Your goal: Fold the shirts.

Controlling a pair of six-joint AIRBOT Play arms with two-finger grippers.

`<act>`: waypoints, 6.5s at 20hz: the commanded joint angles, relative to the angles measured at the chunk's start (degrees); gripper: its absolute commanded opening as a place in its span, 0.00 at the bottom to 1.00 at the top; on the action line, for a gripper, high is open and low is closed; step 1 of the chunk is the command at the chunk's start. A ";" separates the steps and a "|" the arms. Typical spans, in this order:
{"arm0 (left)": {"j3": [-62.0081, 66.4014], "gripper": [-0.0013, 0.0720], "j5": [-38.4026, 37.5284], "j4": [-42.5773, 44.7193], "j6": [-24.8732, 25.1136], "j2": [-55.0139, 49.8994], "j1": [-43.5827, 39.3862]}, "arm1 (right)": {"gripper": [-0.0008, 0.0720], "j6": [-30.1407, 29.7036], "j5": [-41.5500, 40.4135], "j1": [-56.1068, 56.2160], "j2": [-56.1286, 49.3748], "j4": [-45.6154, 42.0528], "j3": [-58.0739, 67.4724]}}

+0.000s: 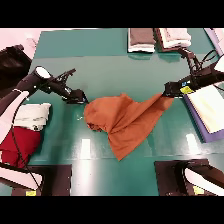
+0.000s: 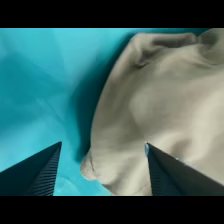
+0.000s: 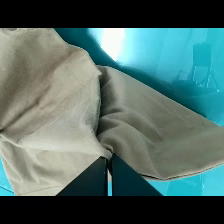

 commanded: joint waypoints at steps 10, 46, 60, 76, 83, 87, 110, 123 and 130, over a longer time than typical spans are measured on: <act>-1.55 0.84 -1.51 -10.32 3.41 -2.25 -0.81 | 0.03 0.04 0.31 0.07 -0.02 0.07 -0.02; -15.56 0.06 -0.26 -0.59 3.52 40.65 8.11 | 0.03 1.38 3.58 0.07 15.13 0.04 1.07; -35.60 0.54 3.41 -0.98 7.89 40.68 8.11 | 0.03 1.38 -1.36 0.07 15.13 0.50 -22.05; -35.26 0.05 6.95 -5.62 8.00 40.54 8.11 | 0.03 1.33 -3.39 0.04 15.13 0.48 -21.92; 0.04 0.05 7.63 -5.51 3.04 46.53 8.13 | 0.03 0.79 -4.92 0.04 17.00 0.22 5.09; 28.39 0.05 7.19 -5.53 2.58 46.93 8.11 | 0.03 -0.28 -6.10 0.00 19.32 -0.28 28.13; 13.73 0.06 10.62 14.23 -6.69 17.29 8.11 | 0.03 -0.57 -1.60 1.95 -24.50 -7.10 39.04; 16.28 0.69 -0.85 14.45 -9.38 7.56 12.26 | 0.53 -4.74 4.33 -2.16 -30.88 -7.02 41.51; -12.41 0.69 1.70 17.07 -9.16 25.07 12.63 | 0.42 -7.50 3.19 -14.29 -7.39 -6.99 -5.07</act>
